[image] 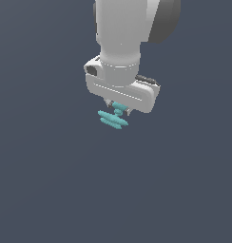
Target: Pick up the object and move it to a goal position.
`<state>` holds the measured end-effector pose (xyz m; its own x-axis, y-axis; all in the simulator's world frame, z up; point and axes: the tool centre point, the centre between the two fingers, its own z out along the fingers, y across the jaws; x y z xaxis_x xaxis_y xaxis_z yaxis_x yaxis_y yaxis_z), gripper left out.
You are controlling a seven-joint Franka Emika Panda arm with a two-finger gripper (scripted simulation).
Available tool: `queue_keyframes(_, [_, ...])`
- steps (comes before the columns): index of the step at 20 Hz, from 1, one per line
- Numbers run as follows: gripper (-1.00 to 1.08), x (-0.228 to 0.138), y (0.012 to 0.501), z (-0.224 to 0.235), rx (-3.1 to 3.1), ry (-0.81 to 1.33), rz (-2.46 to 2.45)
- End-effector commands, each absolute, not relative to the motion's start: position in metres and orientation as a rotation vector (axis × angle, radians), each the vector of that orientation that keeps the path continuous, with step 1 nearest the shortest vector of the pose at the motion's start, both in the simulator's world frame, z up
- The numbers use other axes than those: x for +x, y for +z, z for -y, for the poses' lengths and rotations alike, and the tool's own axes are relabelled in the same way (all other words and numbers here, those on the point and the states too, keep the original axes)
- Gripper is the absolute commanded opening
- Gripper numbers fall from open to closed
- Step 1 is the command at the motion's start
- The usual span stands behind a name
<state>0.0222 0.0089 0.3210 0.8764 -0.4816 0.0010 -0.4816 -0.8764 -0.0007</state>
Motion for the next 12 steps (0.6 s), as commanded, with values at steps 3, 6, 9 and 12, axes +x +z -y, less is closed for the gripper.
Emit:
queue_keyframes(3, [-1.00, 0.013, 0.360, -0.015, -3.043, 0.000, -0.781])
queue_keyframes(6, [-1.00, 0.010, 0.378, -0.017, -3.043, 0.000, -0.781])
queue_keyframes(9, [-1.00, 0.008, 0.390, -0.020, -3.044, 0.000, -0.781])
queue_keyframes(12, [-1.00, 0.007, 0.397, -0.021, -3.043, 0.000, -0.780])
